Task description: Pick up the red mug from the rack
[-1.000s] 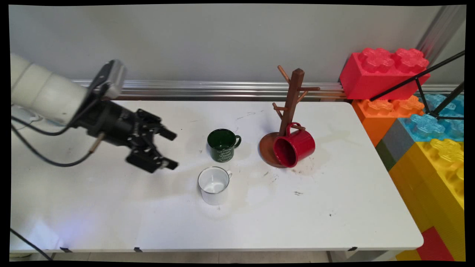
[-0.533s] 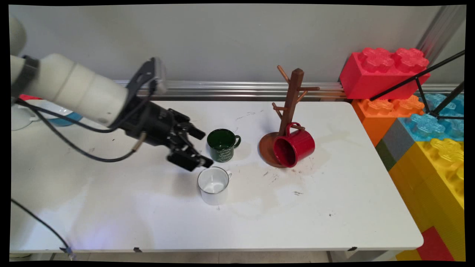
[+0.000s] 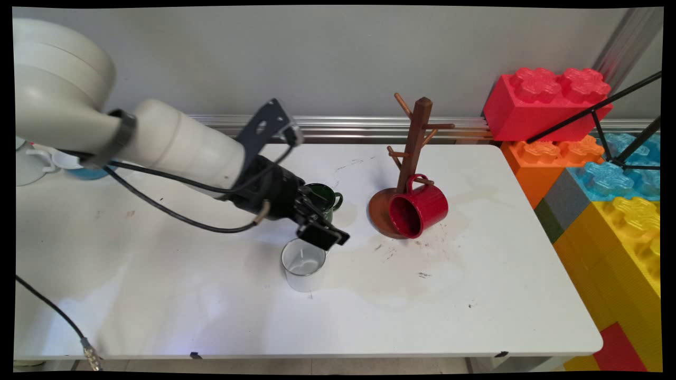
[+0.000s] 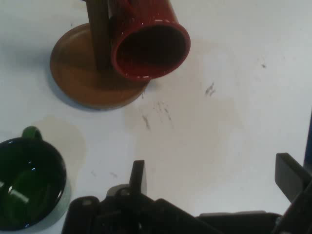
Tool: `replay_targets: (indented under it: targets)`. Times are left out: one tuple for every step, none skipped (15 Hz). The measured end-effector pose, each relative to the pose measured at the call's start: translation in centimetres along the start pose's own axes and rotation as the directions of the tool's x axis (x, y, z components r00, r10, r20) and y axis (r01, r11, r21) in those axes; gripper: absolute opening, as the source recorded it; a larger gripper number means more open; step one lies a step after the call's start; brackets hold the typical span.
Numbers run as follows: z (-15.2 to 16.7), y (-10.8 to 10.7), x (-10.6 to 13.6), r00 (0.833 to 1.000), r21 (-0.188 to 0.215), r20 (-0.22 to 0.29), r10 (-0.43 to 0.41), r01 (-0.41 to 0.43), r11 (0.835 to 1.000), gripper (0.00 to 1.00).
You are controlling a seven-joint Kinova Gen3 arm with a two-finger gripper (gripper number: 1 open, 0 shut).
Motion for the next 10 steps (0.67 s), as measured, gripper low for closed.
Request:
replay_targets:
  targets:
    - [0.5,0.1,0.1,1.0,-0.001,-0.003,-0.008,0.008,1.0,1.0]
    - [1.2,0.4,0.3,1.0,-0.003,-0.008,-0.018,0.018,1.0,1.0]
    - [2.0,0.6,0.5,0.999,-0.008,-0.015,-0.028,0.028,1.0,1.0]
    - [2.7,0.7,0.7,0.999,-0.014,-0.021,-0.036,0.036,0.999,1.0]
    - [3.4,0.9,0.9,0.999,-0.022,-0.03,-0.044,0.043,0.999,1.0]
    - [3.7,0.9,0.9,0.998,-0.026,-0.033,-0.047,0.046,0.999,1.0]
    - [4.4,1.0,1.1,0.998,-0.034,-0.042,-0.053,0.052,0.998,1.0]
    - [4.8,1.0,1.2,0.997,-0.037,-0.046,-0.056,0.054,0.998,1.0]
    - [5.4,1.1,1.3,0.997,-0.042,-0.052,-0.06,0.058,0.997,1.0]
    - [5.7,1.1,1.4,0.997,-0.044,-0.055,-0.063,0.06,0.997,1.0]
